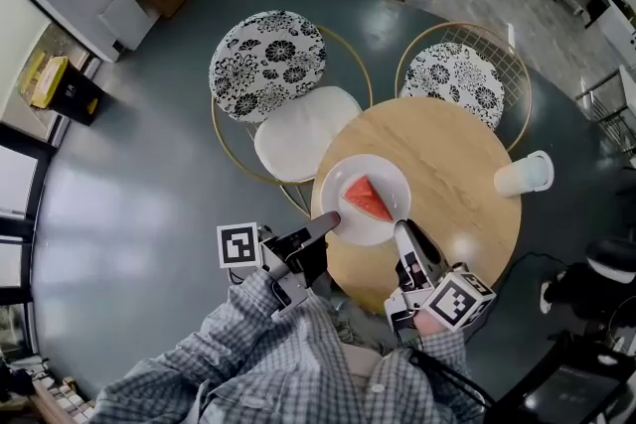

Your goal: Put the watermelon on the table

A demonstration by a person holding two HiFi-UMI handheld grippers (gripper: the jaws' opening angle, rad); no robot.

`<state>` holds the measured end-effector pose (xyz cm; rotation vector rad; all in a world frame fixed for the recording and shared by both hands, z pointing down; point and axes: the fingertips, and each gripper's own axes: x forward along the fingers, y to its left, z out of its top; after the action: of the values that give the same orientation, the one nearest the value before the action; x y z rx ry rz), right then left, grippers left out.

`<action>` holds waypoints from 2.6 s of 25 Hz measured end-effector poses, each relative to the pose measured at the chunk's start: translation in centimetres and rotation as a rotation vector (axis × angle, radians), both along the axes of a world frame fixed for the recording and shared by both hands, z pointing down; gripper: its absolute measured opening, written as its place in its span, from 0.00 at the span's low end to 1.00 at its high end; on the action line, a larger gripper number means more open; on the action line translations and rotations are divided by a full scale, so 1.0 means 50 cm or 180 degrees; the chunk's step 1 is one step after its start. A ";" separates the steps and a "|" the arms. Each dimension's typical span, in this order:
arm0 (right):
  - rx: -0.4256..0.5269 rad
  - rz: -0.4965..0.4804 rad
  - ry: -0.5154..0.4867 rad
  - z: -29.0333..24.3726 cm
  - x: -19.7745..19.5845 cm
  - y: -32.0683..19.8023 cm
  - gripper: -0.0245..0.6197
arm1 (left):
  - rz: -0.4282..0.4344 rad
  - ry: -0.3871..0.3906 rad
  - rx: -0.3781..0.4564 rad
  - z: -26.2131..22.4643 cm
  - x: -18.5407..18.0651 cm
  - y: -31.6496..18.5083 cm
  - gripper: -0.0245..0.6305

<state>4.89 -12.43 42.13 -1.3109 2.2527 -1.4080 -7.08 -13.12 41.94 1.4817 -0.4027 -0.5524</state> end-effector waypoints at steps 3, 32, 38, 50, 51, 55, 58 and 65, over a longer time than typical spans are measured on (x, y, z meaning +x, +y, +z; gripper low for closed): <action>-0.0049 0.0047 0.0035 0.013 -0.017 -0.021 0.16 | 0.0052 0.0023 -0.0048 0.018 -0.017 -0.025 0.09; -0.0797 0.0245 0.0154 0.212 -0.063 -0.091 0.15 | 0.0321 -0.0054 -0.0413 0.213 -0.057 -0.111 0.09; -0.0921 0.0205 0.0212 0.253 -0.064 -0.096 0.15 | 0.0307 -0.0143 -0.0491 0.254 -0.059 -0.116 0.09; -0.1209 0.0217 0.0247 0.323 -0.063 -0.095 0.15 | 0.0410 -0.0270 -0.0648 0.317 -0.055 -0.125 0.09; -0.1227 0.0215 0.0253 0.329 -0.062 -0.095 0.15 | 0.0416 -0.0276 -0.0654 0.322 -0.054 -0.126 0.09; -0.1270 0.0244 0.0282 0.342 -0.062 -0.097 0.15 | 0.0411 -0.0292 -0.0734 0.336 -0.054 -0.125 0.09; -0.1295 0.0269 0.0294 0.348 -0.062 -0.097 0.15 | 0.0406 -0.0311 -0.0778 0.345 -0.055 -0.123 0.09; -0.1377 0.0331 0.0321 0.364 -0.056 -0.095 0.15 | 0.0410 -0.0370 -0.0815 0.359 -0.051 -0.121 0.09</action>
<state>2.07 -17.20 60.35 -1.6278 1.9677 -1.9002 -9.63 -19.17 59.91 1.2853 -0.4480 -0.3005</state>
